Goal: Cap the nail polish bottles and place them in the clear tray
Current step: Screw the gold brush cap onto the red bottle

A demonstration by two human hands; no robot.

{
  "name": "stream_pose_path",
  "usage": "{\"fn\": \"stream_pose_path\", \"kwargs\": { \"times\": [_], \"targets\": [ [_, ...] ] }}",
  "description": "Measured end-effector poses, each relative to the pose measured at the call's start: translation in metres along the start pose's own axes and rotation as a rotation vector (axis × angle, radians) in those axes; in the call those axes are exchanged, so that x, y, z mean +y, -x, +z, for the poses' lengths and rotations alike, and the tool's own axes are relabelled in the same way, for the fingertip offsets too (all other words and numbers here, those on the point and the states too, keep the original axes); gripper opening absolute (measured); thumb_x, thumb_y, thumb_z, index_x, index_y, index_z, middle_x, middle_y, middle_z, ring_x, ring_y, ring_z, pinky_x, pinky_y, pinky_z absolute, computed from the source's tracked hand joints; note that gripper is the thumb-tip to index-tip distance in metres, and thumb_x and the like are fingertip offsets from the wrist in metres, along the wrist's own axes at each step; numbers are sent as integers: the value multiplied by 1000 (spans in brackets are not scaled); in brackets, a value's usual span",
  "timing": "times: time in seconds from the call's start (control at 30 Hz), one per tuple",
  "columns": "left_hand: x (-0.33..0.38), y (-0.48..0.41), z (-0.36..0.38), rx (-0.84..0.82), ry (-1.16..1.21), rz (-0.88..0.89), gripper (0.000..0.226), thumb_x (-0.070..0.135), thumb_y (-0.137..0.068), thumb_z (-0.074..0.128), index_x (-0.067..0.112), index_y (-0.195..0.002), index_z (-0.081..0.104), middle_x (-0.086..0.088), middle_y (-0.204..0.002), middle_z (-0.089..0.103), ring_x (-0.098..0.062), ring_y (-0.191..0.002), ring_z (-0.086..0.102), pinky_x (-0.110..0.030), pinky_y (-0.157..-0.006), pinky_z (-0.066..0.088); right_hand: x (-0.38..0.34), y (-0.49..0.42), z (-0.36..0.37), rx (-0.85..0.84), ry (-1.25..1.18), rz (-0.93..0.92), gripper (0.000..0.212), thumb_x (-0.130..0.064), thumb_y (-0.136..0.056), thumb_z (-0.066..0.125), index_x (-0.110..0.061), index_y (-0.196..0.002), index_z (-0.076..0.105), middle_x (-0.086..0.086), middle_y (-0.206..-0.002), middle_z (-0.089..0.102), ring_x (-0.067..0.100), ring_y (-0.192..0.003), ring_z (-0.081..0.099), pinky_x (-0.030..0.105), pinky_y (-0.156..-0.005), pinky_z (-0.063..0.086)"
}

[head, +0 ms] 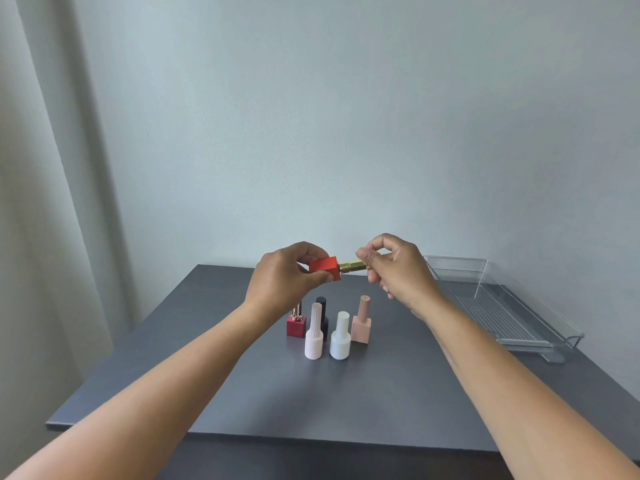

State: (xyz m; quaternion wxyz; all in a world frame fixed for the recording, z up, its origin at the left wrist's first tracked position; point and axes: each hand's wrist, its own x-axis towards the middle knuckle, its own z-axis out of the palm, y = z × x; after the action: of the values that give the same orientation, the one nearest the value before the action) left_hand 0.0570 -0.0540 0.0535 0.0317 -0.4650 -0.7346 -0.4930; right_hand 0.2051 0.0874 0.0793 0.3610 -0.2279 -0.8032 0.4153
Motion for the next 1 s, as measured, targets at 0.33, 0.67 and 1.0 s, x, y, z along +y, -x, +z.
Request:
{"fn": "stream_pose_path", "kwargs": {
  "times": [0.33, 0.67, 1.0],
  "targets": [
    [2, -3, -5, 20, 39, -31, 27, 36, -73, 85, 49, -87, 66, 19, -90, 72, 3, -69, 67, -31, -63, 61, 2, -1, -6, -147, -239, 36, 8, -9, -90, 67, -13, -95, 71, 1, -62, 69, 10, -41, 45, 25, -44, 44],
    [4, 1, -4, 15, 17, 2, 29, 37, -73, 85, 52, -84, 63, 26, -86, 70, 6, -71, 67, -30, -68, 60, -3, 2, -4, -21, -28, 125, 63, -64, -87, 55, -7, -64, 69, 6, -46, 62, 13, -31, 40, 16, -36, 33],
    [-2, 0, 1, 17, 11, -15, 24, 39, -73, 84, 46, -87, 66, 20, -89, 72, 2, -73, 67, -32, -68, 60, 1, 3, -4, -130, -197, 63, 13, -32, -92, 66, -19, -95, 69, 5, -68, 73, 11, -39, 41, 24, -42, 42]
  ]
}}
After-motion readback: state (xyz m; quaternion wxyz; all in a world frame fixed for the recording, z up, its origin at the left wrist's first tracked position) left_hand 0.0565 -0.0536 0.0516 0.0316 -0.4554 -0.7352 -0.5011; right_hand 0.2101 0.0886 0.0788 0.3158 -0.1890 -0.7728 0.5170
